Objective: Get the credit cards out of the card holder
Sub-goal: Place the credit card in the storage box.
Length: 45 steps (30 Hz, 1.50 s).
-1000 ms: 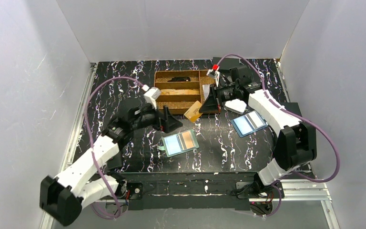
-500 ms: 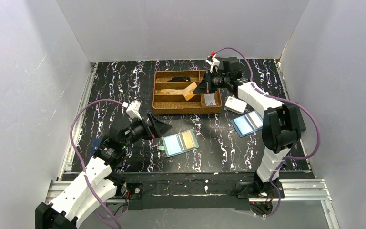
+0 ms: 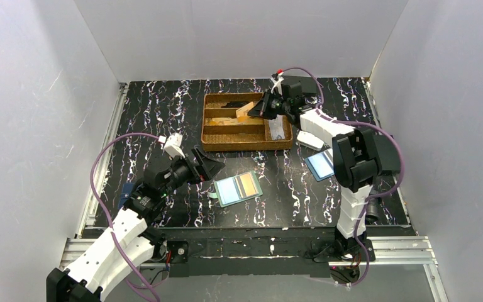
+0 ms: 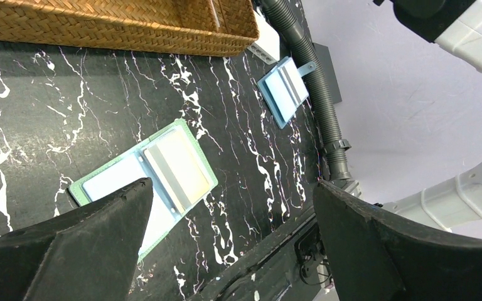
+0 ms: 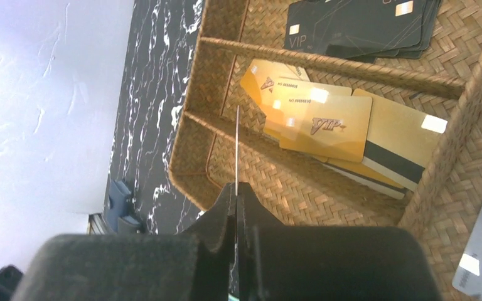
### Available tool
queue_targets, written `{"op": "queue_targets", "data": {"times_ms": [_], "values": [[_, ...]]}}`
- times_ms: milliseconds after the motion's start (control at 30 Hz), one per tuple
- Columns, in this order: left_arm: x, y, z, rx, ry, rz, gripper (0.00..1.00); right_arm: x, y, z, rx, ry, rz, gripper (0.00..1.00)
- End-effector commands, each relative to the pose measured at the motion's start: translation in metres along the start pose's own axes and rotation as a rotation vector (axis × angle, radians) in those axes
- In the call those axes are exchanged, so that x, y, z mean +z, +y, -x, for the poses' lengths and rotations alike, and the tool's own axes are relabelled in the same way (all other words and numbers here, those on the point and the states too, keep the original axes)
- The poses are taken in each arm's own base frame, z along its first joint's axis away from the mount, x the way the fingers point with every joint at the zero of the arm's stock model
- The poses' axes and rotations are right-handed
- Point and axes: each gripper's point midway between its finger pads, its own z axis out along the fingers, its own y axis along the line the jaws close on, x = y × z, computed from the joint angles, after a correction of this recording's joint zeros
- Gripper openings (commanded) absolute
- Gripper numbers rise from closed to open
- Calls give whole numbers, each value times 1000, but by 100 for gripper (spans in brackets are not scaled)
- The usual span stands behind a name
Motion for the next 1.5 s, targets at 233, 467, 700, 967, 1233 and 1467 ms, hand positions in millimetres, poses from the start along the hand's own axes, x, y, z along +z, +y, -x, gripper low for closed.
{"op": "queue_targets", "data": {"times_ms": [233, 467, 700, 967, 1233, 1467], "values": [[-2, 7, 3, 4, -38, 21, 98, 35, -3, 23, 39, -98, -29, 1], [-4, 7, 4, 6, -46, 25, 98, 46, -16, 21, 42, -98, -50, 1], [-4, 9, 4, 4, -44, 30, 98, 54, -29, 10, 53, -82, -80, 3], [-7, 9, 2, -6, -49, 24, 98, 56, -36, 7, -2, -64, -135, 16], [-12, 11, -1, -18, -66, 15, 98, 47, -34, 10, -96, -70, -205, 22], [-13, 8, -1, -22, -68, -5, 98, 25, -29, 23, -175, -96, -268, 28]]}}
